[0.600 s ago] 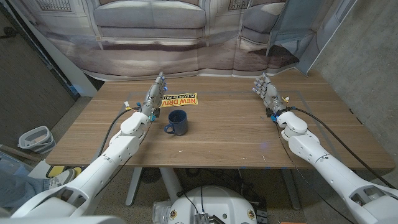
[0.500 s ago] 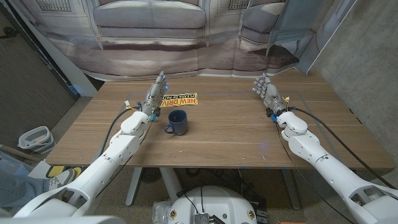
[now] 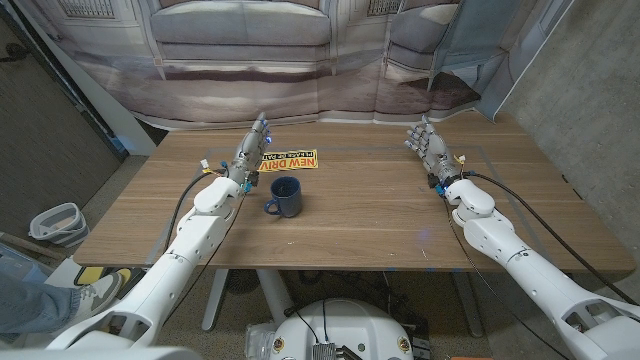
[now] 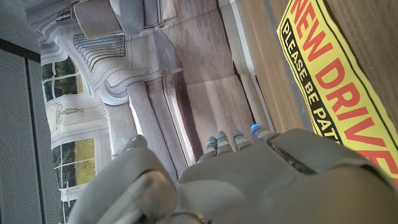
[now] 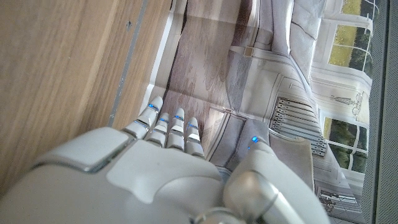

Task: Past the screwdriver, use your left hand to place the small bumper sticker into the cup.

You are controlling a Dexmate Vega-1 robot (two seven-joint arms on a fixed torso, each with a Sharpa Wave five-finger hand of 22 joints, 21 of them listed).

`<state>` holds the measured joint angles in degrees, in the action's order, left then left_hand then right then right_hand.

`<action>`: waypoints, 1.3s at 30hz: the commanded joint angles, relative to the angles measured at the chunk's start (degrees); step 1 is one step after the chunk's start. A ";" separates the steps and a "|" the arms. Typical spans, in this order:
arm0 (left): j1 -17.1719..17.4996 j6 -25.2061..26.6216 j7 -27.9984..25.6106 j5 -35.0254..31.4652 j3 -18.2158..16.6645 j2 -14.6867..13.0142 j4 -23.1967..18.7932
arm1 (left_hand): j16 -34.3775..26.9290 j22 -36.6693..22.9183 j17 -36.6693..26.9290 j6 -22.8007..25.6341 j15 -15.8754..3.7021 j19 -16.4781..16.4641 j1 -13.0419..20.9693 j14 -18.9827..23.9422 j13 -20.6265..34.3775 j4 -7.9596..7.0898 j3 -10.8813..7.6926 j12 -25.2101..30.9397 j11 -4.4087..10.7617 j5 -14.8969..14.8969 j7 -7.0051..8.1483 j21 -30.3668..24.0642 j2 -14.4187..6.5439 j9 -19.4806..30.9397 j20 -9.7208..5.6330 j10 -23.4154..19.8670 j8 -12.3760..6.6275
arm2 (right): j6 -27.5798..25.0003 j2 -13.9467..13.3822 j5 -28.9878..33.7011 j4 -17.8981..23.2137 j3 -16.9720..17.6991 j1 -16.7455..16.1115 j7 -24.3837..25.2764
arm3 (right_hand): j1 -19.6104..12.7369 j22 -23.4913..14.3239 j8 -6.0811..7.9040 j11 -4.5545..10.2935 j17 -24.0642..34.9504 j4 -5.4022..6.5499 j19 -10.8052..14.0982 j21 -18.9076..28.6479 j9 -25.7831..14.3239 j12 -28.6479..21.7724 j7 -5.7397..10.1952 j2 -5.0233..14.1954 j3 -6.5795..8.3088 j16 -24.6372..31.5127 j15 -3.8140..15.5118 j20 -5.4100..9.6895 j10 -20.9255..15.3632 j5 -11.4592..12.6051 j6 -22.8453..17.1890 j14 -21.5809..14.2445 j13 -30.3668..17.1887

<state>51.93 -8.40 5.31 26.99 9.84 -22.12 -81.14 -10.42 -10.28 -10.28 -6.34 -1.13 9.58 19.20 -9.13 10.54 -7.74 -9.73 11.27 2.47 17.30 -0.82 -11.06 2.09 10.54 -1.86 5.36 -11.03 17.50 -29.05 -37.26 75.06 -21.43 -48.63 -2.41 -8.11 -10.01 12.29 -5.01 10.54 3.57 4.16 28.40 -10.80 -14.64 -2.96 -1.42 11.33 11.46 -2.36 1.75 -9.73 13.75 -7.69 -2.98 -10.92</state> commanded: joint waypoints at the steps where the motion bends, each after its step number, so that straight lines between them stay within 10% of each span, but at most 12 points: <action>1: 0.71 4.07 1.06 -6.27 -4.20 1.99 -3.71 | -0.56 -0.14 -0.12 0.37 -0.07 1.08 0.61 0.57 0.14 0.43 -0.12 0.50 0.21 0.22 0.01 -0.27 -0.13 0.12 -2.52 -0.41 -0.32 | 1.21 1.57 0.75 -2.46 -0.92 1.05 -0.47 | -0.63 -0.11 0.08 -0.02 0.29 -0.20 0.45 -0.21 -0.08 -0.23 -0.06 0.06 0.37 0.28 -0.09 -0.12 -0.64 0.17 -0.43 -0.81 -0.20; 21: -2.26 -0.27 6.58 -8.48 -6.46 3.93 1.67 | -0.76 -0.11 -0.07 1.82 -0.34 0.79 1.43 1.76 0.13 0.95 -0.21 0.91 0.47 0.50 0.23 -0.42 -0.67 0.11 -1.99 -1.77 -0.77 | 0.75 1.97 0.83 -3.42 -0.78 1.73 0.28 | -0.78 -0.14 0.06 0.12 0.32 -0.36 0.78 -0.68 -0.08 -0.41 0.15 0.26 0.32 0.36 -0.11 -0.29 -1.46 -0.01 -0.99 -1.43 -0.20; 39: 0.39 -0.74 6.39 -10.21 -7.70 2.43 -1.60 | -0.81 -0.08 -0.02 2.82 -0.43 0.68 2.37 2.58 0.13 1.54 -0.31 0.97 0.71 0.76 0.45 -0.45 -0.94 0.10 -1.67 -2.38 -0.99 | 0.44 1.41 0.75 -1.86 -0.70 0.31 0.75 | -0.91 -0.16 0.00 0.22 0.34 -0.51 1.11 -1.10 -0.09 -0.36 0.36 0.42 0.28 0.33 -0.11 -0.33 -1.69 -0.19 -1.35 -1.74 -0.21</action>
<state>51.07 -8.54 11.66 18.00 2.86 -18.93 -81.24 -11.07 -10.27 -10.12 -3.87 -1.58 9.57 20.71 -6.85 10.53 -6.53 -9.96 11.87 2.89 17.81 -0.40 -11.06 1.20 10.53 -1.86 3.30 -11.47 18.08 -27.41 -36.43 72.64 -22.20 -47.64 -1.87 -8.35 -10.00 12.26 -4.92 10.81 3.34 4.56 27.73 -10.79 -14.65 -2.55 -1.18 11.55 11.46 -2.36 1.33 -10.87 13.75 -8.52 -4.21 -10.93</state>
